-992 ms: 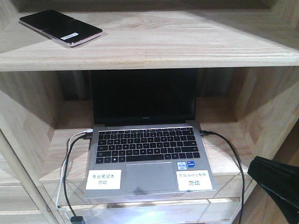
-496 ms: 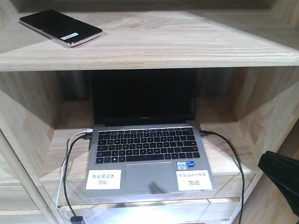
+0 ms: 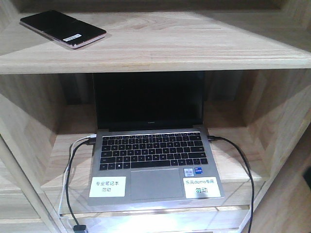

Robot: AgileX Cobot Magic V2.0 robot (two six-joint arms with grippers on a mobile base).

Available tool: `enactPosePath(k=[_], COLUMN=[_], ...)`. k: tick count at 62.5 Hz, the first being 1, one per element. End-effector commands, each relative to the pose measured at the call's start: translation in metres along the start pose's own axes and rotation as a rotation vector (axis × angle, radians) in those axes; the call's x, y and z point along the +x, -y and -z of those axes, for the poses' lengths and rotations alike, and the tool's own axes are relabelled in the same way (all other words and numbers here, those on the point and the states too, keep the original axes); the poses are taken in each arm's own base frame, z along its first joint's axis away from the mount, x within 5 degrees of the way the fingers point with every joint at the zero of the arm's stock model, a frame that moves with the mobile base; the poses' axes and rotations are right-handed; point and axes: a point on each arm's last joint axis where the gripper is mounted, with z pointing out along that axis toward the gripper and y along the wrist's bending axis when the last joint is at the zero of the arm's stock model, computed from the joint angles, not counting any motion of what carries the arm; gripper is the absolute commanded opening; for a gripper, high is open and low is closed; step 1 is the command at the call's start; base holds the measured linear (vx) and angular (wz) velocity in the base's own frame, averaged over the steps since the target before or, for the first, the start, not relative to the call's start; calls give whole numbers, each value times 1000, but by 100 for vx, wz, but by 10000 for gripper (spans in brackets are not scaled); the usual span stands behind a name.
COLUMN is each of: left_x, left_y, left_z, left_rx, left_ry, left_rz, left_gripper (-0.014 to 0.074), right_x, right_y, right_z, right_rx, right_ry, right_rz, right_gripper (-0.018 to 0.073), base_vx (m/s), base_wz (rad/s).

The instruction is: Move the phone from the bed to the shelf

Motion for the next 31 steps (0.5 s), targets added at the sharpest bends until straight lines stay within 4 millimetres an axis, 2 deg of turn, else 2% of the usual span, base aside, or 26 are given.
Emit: enactPosePath(k=[1, 16, 31], left_x=[-14, -14, -14], left_y=[-2, -2, -2], left_z=[3, 3, 3], left_rx=[-10, -10, -10], left_ry=[107, 107, 107], left_rz=[14, 14, 14], left_gripper=[1, 1, 1], right_x=[-3, 21, 39], right_y=[6, 15, 19], right_z=[6, 17, 11], right_rx=[84, 244, 270], right_ry=[127, 208, 206], right_rz=[17, 56, 70], right_gripper=[-6, -6, -6], base_vx=[0, 0, 0], base_wz=[0, 0, 0])
